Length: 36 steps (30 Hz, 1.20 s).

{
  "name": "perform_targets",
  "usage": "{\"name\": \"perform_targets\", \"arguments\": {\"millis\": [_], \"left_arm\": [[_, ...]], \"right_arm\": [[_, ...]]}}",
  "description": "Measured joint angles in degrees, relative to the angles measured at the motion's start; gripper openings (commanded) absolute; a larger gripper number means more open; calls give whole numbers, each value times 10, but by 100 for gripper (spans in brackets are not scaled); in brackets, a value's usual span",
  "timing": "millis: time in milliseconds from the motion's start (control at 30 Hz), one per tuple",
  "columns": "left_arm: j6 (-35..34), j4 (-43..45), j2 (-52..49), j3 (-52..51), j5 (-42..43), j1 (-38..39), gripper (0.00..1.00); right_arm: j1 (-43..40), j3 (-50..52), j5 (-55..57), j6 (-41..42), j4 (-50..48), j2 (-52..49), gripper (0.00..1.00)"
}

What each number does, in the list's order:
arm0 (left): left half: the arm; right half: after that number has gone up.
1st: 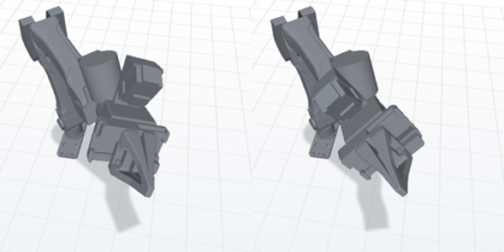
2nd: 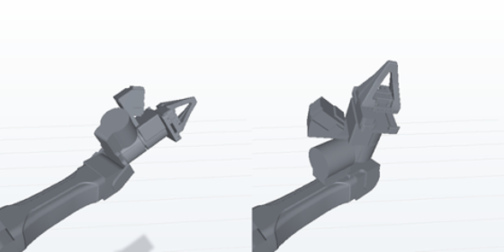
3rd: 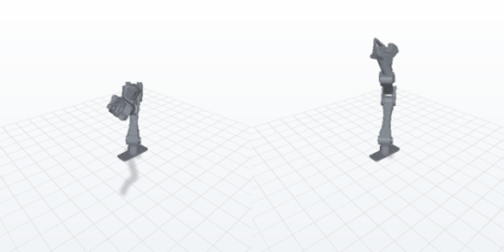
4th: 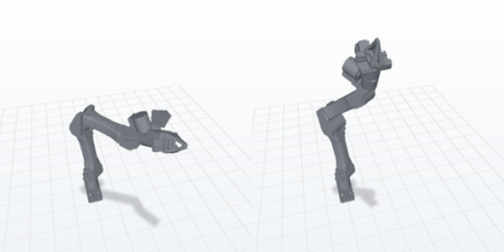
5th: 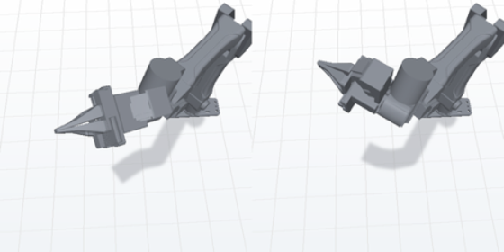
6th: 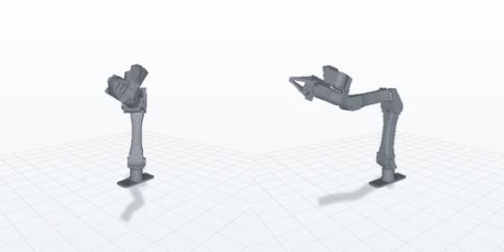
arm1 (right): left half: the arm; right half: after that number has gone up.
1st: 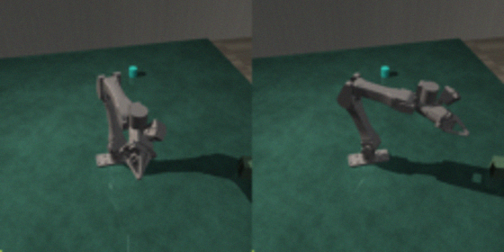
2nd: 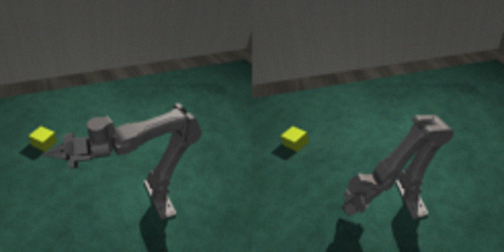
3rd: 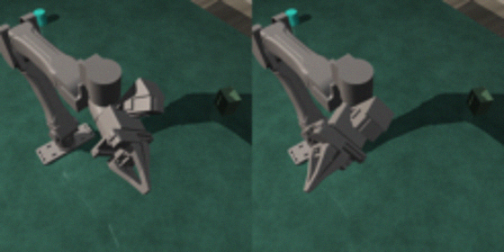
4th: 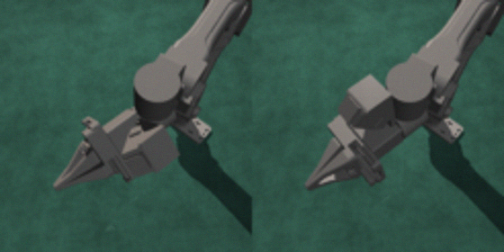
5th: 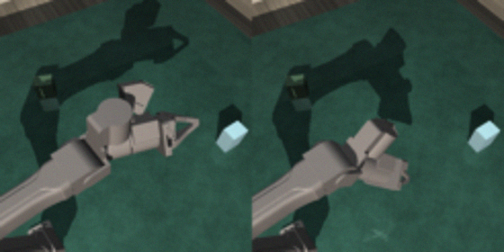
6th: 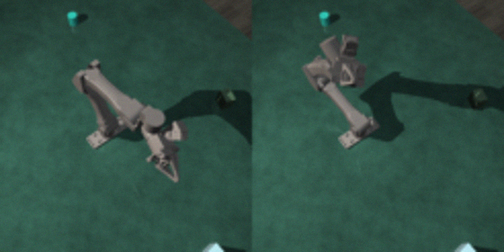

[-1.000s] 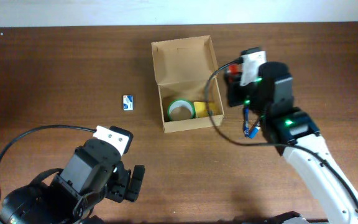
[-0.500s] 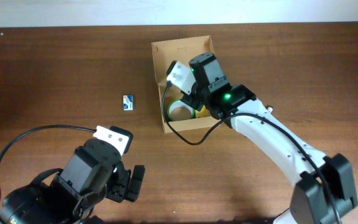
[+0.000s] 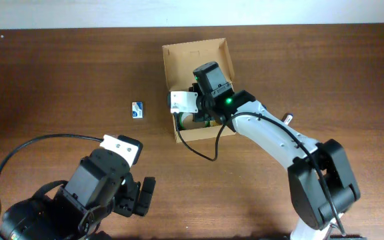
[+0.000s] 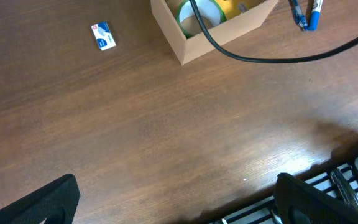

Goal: Pack container
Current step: 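Carry the orange highlighter with the right gripper into the box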

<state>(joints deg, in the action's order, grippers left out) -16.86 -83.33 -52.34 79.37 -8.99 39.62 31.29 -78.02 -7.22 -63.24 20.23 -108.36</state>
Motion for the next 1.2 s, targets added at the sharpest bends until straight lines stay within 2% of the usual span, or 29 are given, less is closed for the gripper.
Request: {"name": "perform_targets", "arguments": {"millis": [467, 567, 700, 967, 1033, 1100, 1200], "left_arm": [[0, 0, 0, 0, 0, 0, 100], [0, 0, 0, 0, 0, 0, 100], [0, 0, 0, 0, 0, 0, 100], [0, 0, 0, 0, 0, 0, 100], [0, 0, 0, 0, 0, 0, 100], [0, 0, 0, 0, 0, 0, 100], [0, 0, 0, 0, 0, 0, 99]], "right_arm": [[-2, -2, -8, -2, -54, -50, 4], [-7, -2, -9, 1, -58, -51, 26], [-8, -3, -9, 1, -60, -51, 39], [-8, -3, -9, 20, -60, -51, 40], [-8, -3, -9, 50, -60, -50, 40], [-8, -3, -9, 95, -57, -37, 45], [-8, -3, -9, 182, -31, 35, 52]]}}
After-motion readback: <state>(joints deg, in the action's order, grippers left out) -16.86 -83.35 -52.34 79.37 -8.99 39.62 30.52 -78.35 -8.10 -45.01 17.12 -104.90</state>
